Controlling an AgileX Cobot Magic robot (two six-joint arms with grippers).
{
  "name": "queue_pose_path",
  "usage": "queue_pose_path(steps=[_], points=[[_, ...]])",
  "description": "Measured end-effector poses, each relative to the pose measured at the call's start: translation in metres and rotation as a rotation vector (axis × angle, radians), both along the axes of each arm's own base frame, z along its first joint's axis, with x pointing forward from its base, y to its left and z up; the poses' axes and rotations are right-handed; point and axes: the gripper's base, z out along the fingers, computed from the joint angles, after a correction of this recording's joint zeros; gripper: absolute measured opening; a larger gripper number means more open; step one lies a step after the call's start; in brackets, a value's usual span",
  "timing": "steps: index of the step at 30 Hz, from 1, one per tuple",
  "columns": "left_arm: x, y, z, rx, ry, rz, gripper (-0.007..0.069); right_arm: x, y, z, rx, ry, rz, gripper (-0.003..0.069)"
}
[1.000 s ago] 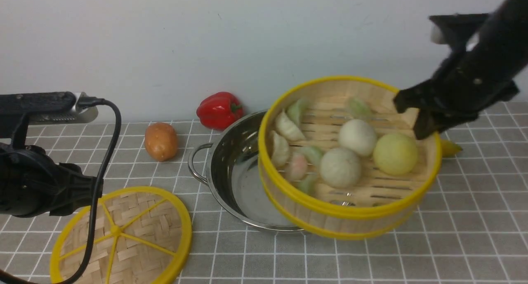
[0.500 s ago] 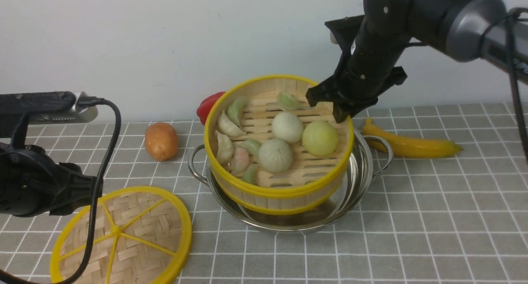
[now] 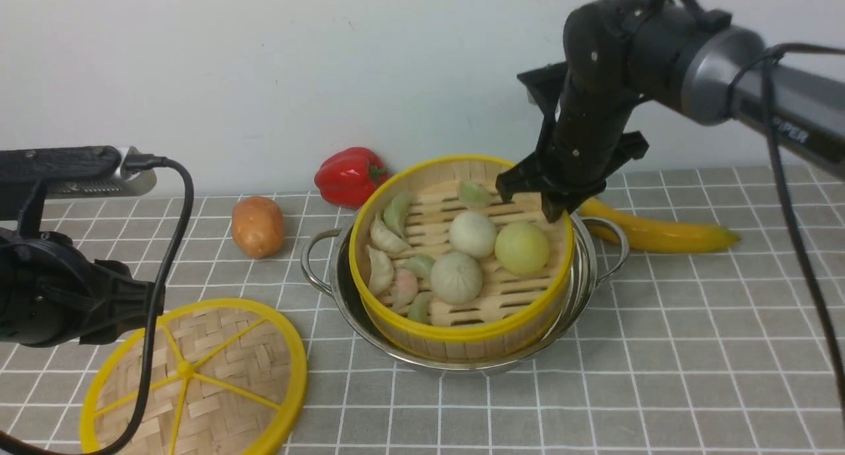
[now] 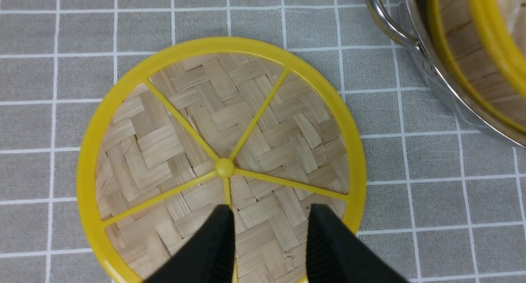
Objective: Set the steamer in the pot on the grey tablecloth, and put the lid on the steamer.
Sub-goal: 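Place the bamboo steamer basket of food into the steel pot with the right gripper, then grasp the bamboo steamer lid lying on the table by its centre knob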
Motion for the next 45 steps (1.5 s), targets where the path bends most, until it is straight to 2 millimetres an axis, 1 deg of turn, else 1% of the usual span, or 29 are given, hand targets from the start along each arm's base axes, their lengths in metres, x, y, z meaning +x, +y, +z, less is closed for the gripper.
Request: queue_pose_path(steps=[10, 17, 20, 22, 26, 29, 31, 32, 33, 34, 35, 36, 38, 39, 41, 42, 43, 45], points=[[0.000, 0.000, 0.000, 0.000, 0.000, 0.000, 0.0243, 0.007, 0.003, -0.025, -0.014, 0.028, 0.007, 0.0067], [0.000, 0.000, 0.000, 0.000, 0.000, 0.000, 0.0243, 0.007, 0.004, -0.028, -0.013, 0.034, 0.007, 0.0068], [0.000, 0.000, 0.000, 0.000, 0.000, 0.000, 0.0243, 0.007, 0.004, -0.028, -0.012, 0.035, 0.006, 0.0095], [0.000, 0.000, 0.000, 0.000, 0.000, 0.000, 0.0243, 0.007, 0.004, -0.028, -0.010, 0.035, 0.006, 0.0124], [0.000, 0.000, 0.000, 0.000, 0.000, 0.000, 0.0243, 0.007, 0.005, -0.028, -0.003, 0.038, 0.005, 0.0265], [0.000, 0.000, 0.000, 0.000, 0.000, 0.000, 0.0243, 0.007, 0.005, -0.026, 0.005, 0.036, 0.004, 0.0341], [0.000, 0.000, 0.000, 0.000, -0.001, 0.000, 0.0243, 0.007, 0.005, -0.025, 0.007, 0.030, 0.004, 0.0405], [0.000, 0.000, 0.000, 0.000, -0.004, 0.001, 0.0243, 0.007, 0.005, -0.024, 0.004, 0.027, 0.005, 0.0428], [0.000, 0.000, 0.000, 0.001, -0.006, 0.001, 0.0243, 0.007, 0.005, -0.024, 0.002, 0.027, 0.005, 0.0431], [0.001, 0.000, 0.001, 0.002, -0.016, 0.003, 0.0243, 0.007, 0.004, -0.022, -0.004, 0.017, 0.007, 0.0457], [0.001, 0.000, 0.001, 0.002, -0.016, 0.003, 0.0243, 0.007, 0.004, -0.021, -0.006, 0.015, 0.007, 0.0460], [0.002, 0.000, 0.001, 0.003, -0.025, 0.006, 0.0243, 0.007, 0.003, -0.018, -0.010, 0.006, 0.008, 0.0473], [0.006, 0.001, -0.001, 0.004, -0.029, 0.010, 0.0243, 0.006, -0.001, -0.002, -0.026, -0.038, 0.017, 0.0494], [0.007, 0.001, -0.002, 0.004, -0.026, 0.010, 0.0243, 0.006, -0.001, 0.000, -0.030, -0.044, 0.019, 0.0495], [0.011, 0.001, -0.007, 0.004, -0.012, 0.011, 0.0243, 0.002, -0.005, 0.020, -0.034, -0.092, 0.028, 0.0497], [0.016, 0.002, -0.013, 0.012, 0.009, 0.011, 0.0243, -0.003, -0.008, 0.043, -0.025, -0.141, 0.031, 0.0497], [0.019, 0.003, -0.017, 0.016, 0.020, 0.015, 0.0243, -0.007, -0.010, 0.057, -0.016, -0.168, 0.032, 0.0498], [0.028, 0.006, -0.030, 0.029, 0.057, 0.029, 0.0243, -0.024, -0.018, 0.103, 0.024, -0.258, 0.034, 0.0498]])
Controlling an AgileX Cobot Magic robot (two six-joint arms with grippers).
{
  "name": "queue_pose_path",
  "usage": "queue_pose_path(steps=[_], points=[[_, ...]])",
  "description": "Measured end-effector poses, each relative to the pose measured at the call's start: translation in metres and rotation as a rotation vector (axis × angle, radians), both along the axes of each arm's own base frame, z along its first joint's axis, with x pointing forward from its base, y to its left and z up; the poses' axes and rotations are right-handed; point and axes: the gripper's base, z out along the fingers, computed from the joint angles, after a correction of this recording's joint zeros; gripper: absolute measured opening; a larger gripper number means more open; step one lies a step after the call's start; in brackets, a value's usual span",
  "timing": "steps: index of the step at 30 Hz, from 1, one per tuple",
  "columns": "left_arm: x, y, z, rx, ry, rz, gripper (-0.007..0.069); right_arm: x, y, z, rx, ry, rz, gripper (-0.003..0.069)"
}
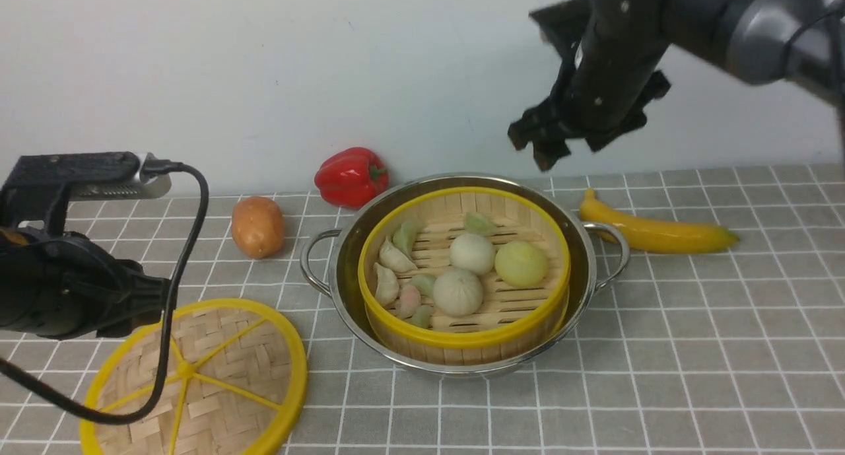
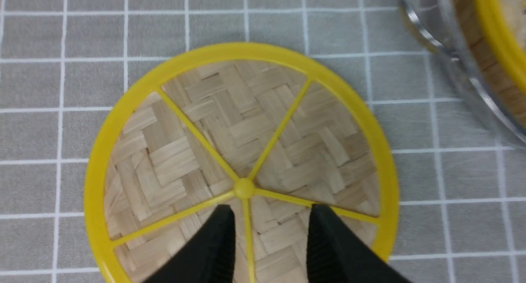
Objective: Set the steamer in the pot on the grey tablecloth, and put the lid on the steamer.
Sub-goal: 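Grasp the bamboo steamer lid lying on the table by its centre knob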
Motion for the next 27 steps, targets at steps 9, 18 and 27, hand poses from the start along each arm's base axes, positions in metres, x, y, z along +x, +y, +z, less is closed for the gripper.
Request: queue_pose_path(steps=[9, 18, 27], points=[[0.025, 0.004, -0.044, 0.007, 0.114, 0.024, 0.0243, -0.119, -0.044, 0.168, 0.259, -0.354, 0.099, 0.0498], [0.033, 0.004, -0.072, 0.002, 0.209, 0.026, 0.0243, -0.271, -0.109, 0.263, 0.452, -0.690, 0.190, 0.0499], [0.040, 0.004, -0.081, -0.013, 0.194, 0.046, 0.0243, -0.361, -0.152, 0.286, 0.524, -0.883, 0.204, 0.0500]])
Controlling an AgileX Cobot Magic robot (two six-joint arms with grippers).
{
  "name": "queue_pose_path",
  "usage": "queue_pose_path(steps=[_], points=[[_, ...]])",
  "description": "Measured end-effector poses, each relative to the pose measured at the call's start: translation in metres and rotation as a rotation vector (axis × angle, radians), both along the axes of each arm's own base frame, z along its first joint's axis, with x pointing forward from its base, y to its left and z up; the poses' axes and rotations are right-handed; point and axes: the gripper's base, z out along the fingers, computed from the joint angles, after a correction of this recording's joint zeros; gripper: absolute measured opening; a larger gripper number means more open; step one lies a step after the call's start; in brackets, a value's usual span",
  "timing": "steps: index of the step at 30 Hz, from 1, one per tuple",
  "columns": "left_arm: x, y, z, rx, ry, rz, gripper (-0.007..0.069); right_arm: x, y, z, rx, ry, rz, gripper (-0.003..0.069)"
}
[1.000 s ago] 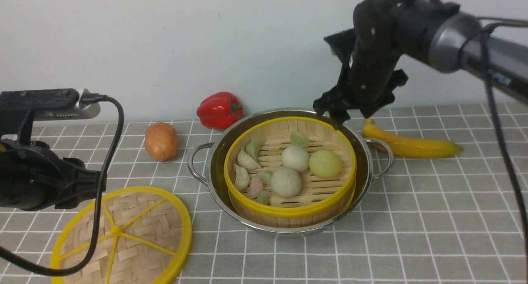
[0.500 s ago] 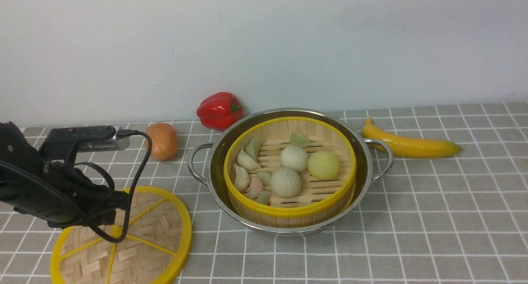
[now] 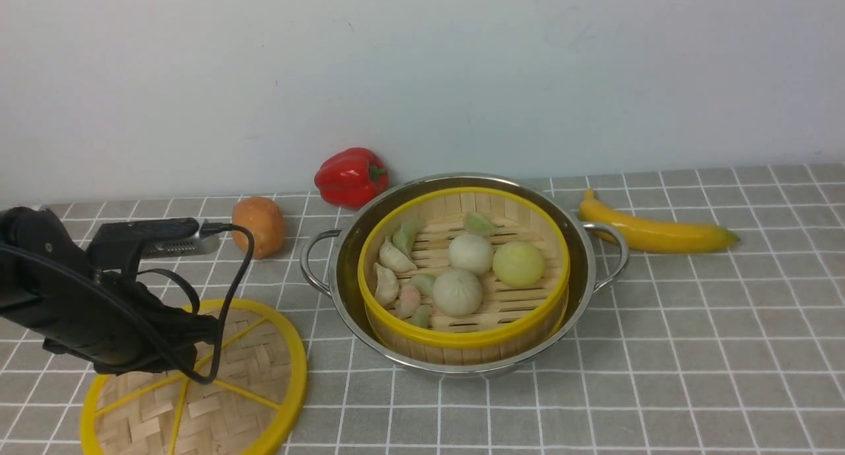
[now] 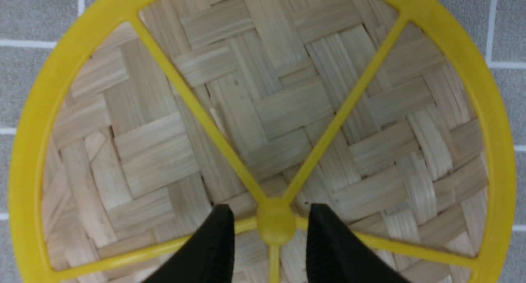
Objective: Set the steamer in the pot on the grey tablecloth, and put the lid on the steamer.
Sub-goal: 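Grasp the bamboo steamer lid lying on the table by its centre knob, then place the yellow bamboo steamer lid onto the steamer in the pot with the left gripper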
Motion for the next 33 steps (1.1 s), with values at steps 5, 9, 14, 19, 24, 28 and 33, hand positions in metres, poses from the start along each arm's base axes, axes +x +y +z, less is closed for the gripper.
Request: queue_pose_path(steps=[5, 9, 14, 19, 24, 28, 33], points=[[0.002, -0.001, -0.008, -0.017, 0.024, 0.013, 0.0243, -0.011, -0.006, 0.001, 0.010, -0.024, 0.000, 0.0500], [0.003, -0.001, -0.010, -0.016, 0.020, 0.016, 0.0242, -0.009, -0.004, -0.001, 0.004, -0.015, 0.000, 0.0500], [0.004, 0.000, -0.010, -0.012, 0.014, 0.015, 0.0158, 0.000, 0.000, -0.008, -0.014, 0.023, 0.000, 0.0500], [0.004, 0.001, -0.007, 0.009, 0.032, -0.009, 0.0113, 0.008, 0.004, -0.017, -0.036, 0.066, -0.001, 0.0500], [0.011, 0.006, 0.011, 0.071, 0.078, -0.040, 0.0113, 0.010, 0.003, -0.018, -0.046, 0.069, -0.016, 0.0500], [0.026, 0.013, 0.054, 0.138, 0.041, -0.016, 0.0113, 0.011, 0.002, -0.018, -0.053, 0.064, -0.031, 0.0500], [0.048, 0.010, 0.129, 0.155, -0.135, 0.003, 0.0113, 0.008, 0.000, -0.017, -0.053, 0.057, -0.037, 0.0500]])
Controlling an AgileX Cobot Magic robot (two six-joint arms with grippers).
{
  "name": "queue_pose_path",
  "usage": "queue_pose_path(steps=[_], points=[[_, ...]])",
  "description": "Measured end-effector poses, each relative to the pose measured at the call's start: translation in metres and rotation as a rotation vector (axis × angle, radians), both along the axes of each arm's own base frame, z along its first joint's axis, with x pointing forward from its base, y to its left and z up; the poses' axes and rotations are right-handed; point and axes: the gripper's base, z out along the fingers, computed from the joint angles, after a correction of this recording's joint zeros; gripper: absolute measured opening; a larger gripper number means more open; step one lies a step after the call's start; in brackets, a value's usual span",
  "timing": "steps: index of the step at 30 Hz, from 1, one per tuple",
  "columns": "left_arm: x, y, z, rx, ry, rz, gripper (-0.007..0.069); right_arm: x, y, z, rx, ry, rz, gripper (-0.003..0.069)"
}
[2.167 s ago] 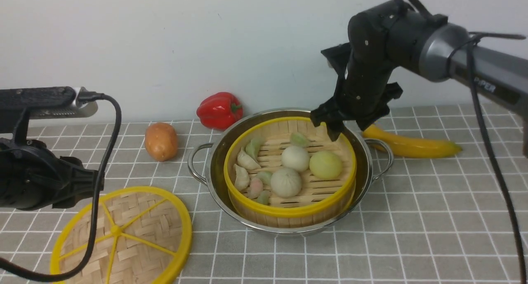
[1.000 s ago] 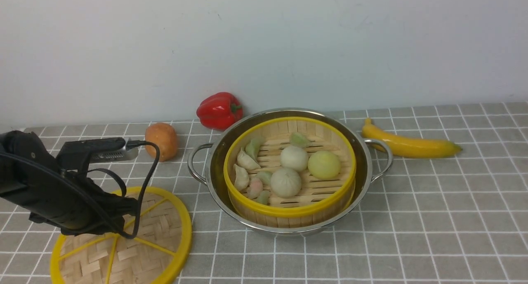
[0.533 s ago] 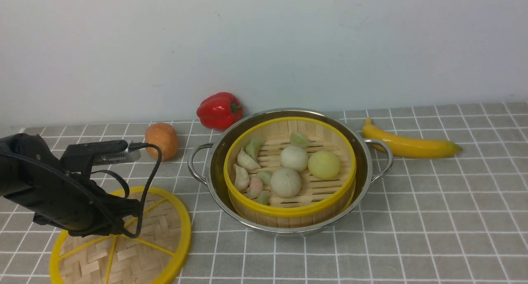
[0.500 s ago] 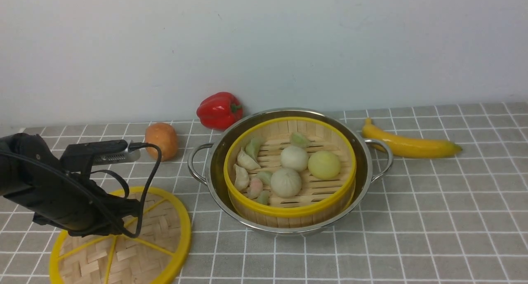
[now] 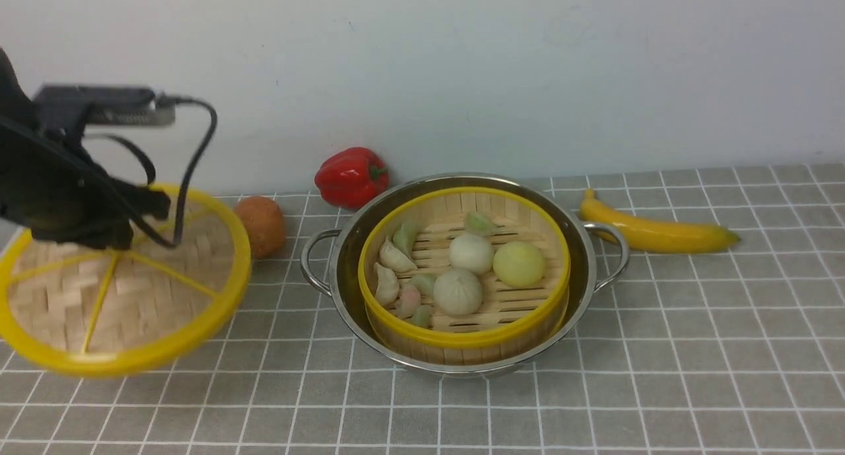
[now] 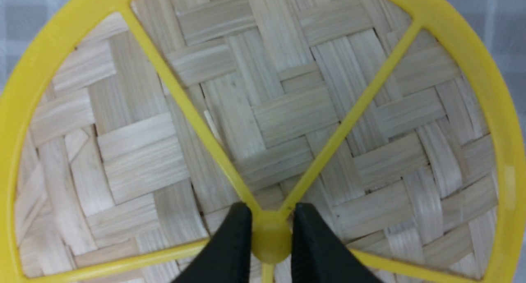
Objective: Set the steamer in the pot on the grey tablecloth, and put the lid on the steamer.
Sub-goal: 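Place the yellow bamboo steamer lid onto the steamer in the pot with the left gripper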
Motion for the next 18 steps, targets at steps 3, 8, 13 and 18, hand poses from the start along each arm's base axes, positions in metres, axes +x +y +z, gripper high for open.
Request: queue_pose_path(steps=[3, 8, 13, 18], points=[[0.009, -0.020, 0.026, -0.040, -0.084, -0.046, 0.0113, -0.002, -0.001, 0.000, 0.002, -0.004, 0.000, 0.0500], [0.024, -0.100, 0.031, -0.139, -0.138, -0.243, 0.0113, -0.002, -0.001, 0.000, 0.006, -0.003, -0.001, 0.0500], [0.031, -0.170, 0.007, -0.164, -0.114, -0.401, 0.0113, -0.002, -0.001, 0.000, 0.016, 0.003, -0.001, 0.0500], [0.037, -0.208, -0.019, -0.164, -0.080, -0.473, 0.0113, -0.002, -0.001, 0.000, 0.021, 0.006, -0.002, 0.0500]])
